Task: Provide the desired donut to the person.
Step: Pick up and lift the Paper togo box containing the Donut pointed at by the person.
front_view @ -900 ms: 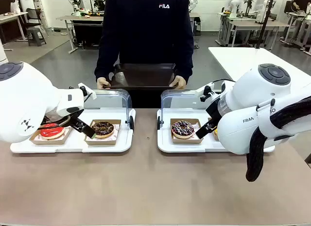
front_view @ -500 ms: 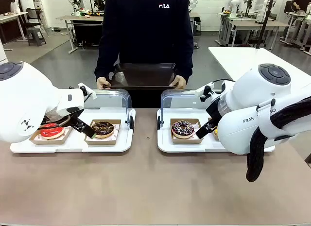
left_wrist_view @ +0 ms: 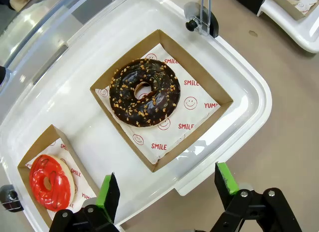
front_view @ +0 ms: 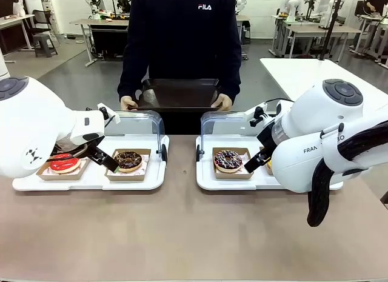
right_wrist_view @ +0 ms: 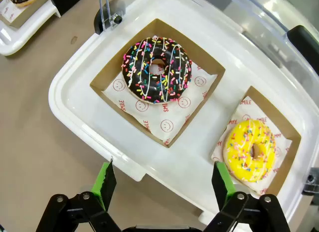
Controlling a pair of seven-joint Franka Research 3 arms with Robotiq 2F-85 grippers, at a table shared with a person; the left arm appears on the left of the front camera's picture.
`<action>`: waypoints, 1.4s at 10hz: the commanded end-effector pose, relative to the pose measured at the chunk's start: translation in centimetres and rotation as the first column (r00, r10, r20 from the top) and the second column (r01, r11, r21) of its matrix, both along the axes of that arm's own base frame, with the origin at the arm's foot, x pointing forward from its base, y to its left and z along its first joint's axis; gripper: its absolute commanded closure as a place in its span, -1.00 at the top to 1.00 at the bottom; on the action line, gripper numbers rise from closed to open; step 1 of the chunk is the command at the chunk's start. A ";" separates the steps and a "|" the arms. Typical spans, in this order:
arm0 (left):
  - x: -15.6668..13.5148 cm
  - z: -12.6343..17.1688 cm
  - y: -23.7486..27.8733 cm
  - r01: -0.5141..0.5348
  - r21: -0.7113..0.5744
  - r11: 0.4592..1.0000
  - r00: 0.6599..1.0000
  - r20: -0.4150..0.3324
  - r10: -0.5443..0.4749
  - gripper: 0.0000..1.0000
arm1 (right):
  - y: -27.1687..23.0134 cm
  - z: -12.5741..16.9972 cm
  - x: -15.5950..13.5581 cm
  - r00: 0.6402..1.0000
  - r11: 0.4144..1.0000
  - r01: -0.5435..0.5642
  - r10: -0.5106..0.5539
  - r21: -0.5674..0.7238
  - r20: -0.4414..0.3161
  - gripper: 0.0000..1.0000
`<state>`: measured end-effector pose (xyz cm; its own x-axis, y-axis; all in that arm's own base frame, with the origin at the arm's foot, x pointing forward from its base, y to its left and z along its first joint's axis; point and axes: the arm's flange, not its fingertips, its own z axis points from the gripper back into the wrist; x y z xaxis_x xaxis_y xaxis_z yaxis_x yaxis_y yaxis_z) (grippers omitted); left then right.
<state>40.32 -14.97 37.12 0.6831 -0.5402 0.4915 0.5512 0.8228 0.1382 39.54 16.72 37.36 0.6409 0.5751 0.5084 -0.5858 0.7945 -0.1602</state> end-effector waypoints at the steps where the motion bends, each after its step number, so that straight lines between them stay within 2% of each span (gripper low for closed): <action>1: 0.0 0.0 0.0 0.000 -0.001 1.000 1.000 0.002 0.000 1.00 | 0.0 0.0 0.0 1.000 1.000 0.000 0.000 0.001 0.000 1.00; 7: 0.0 0.0 0.0 0.000 0.000 1.000 1.000 0.000 0.000 1.00 | 0.0 0.0 0.0 1.000 1.000 0.000 0.000 0.000 0.000 1.00; 8: 0.2 2.3 1.7 0.030 -0.004 1.000 1.000 -0.008 -0.030 1.00 | -2.0 3.3 0.1 1.000 1.000 -0.025 0.025 -0.004 -0.016 1.00; 9: 0.5 4.6 3.8 0.070 -0.010 0.998 0.997 -0.028 -0.070 1.00 | -4.4 5.7 0.4 0.989 0.995 -0.101 0.097 -0.027 -0.111 1.00; 10: 0.8 6.3 6.2 0.094 -0.071 0.993 0.992 -0.077 -0.099 1.00 | -6.9 7.4 0.2 0.972 0.983 -0.183 0.180 -0.005 -0.149 1.00; 12: 2.4 8.7 10.9 0.112 -0.155 0.982 0.985 -0.111 -0.130 1.00 | -11.5 10.1 -0.4 0.949 0.955 -0.289 0.295 0.070 -0.111 1.00; 13: 2.9 9.5 13.8 0.122 -0.201 0.972 0.984 -0.107 -0.146 1.00 | -14.6 11.2 -0.7 0.929 0.927 -0.353 0.363 0.126 -0.067 1.00; 14: 3.4 10.0 15.7 0.123 -0.227 0.966 0.982 -0.113 -0.151 1.00 | -16.4 11.7 -0.8 0.928 0.920 -0.359 0.370 0.158 -0.047 1.00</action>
<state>42.19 -0.38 47.51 0.6679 -0.5269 0.5256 0.6559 0.7505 -0.0811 38.03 1.46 49.45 0.4502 0.7137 0.5366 -0.8306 0.5553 -0.0416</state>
